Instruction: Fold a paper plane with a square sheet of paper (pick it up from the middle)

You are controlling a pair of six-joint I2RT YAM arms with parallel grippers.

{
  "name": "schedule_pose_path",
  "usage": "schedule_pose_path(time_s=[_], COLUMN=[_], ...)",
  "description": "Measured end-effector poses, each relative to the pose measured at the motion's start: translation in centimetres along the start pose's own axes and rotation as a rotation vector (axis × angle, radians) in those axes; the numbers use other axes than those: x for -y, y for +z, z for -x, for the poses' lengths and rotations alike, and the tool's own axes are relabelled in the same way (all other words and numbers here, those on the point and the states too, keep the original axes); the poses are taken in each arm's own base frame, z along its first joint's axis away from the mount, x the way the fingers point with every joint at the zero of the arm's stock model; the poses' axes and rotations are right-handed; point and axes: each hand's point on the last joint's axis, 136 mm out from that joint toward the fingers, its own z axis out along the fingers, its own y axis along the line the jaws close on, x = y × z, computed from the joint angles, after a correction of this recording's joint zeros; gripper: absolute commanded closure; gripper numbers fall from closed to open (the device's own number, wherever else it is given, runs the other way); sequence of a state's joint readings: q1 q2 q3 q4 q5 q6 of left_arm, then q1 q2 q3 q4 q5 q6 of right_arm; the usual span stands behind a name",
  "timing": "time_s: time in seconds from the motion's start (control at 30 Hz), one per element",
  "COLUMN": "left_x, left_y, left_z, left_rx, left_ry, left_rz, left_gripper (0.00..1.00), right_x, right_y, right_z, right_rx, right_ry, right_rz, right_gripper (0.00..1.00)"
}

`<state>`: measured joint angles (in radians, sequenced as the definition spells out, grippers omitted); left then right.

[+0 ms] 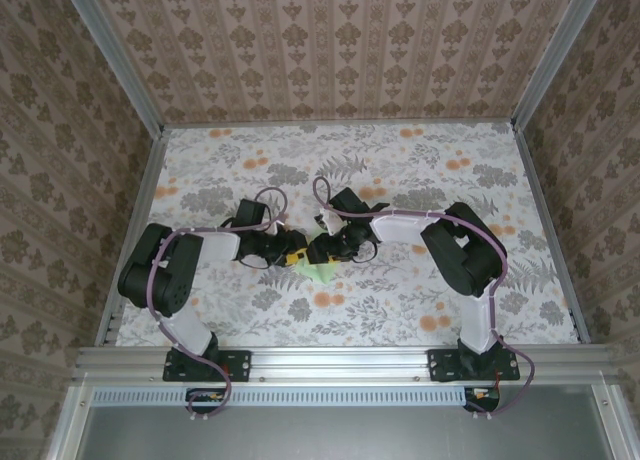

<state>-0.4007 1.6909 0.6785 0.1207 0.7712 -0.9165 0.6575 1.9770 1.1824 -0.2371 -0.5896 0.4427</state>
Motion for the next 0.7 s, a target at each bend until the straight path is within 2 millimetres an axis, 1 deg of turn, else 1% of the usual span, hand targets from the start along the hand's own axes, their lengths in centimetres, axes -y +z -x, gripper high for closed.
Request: schedule_pose_path(time_s=[0.17, 0.33, 0.43, 0.53, 0.67, 0.7], left_x=[0.0, -0.1, 0.0, 0.0, 0.0, 0.0], left_y=[0.0, 0.1, 0.2, 0.2, 0.2, 0.2], left_z=[0.0, 0.1, 0.0, 0.0, 0.0, 0.0], left_rx=[-0.003, -0.011, -0.015, -0.015, -0.016, -0.016], left_ry=[-0.005, -0.012, -0.015, -0.015, -0.015, -0.015], left_rz=[0.004, 0.007, 0.005, 0.005, 0.005, 0.005], left_gripper=[0.60, 0.60, 0.60, 0.60, 0.60, 0.60], right_x=[-0.2, -0.6, -0.6, -0.2, 0.9, 1.2], right_y=[0.0, -0.2, -0.4, -1.0, -2.3, -2.6], right_z=[-0.1, -0.1, -0.1, 0.0, 0.9, 1.2], right_rx=[-0.004, -0.007, -0.004, 0.011, 0.067, 0.084], right_ry=[-0.012, -0.036, -0.049, -0.037, 0.016, 0.032], right_rz=[0.012, 0.031, 0.031, 0.017, -0.032, -0.052], right_gripper=[0.38, 0.32, 0.32, 0.36, 0.49, 0.51])
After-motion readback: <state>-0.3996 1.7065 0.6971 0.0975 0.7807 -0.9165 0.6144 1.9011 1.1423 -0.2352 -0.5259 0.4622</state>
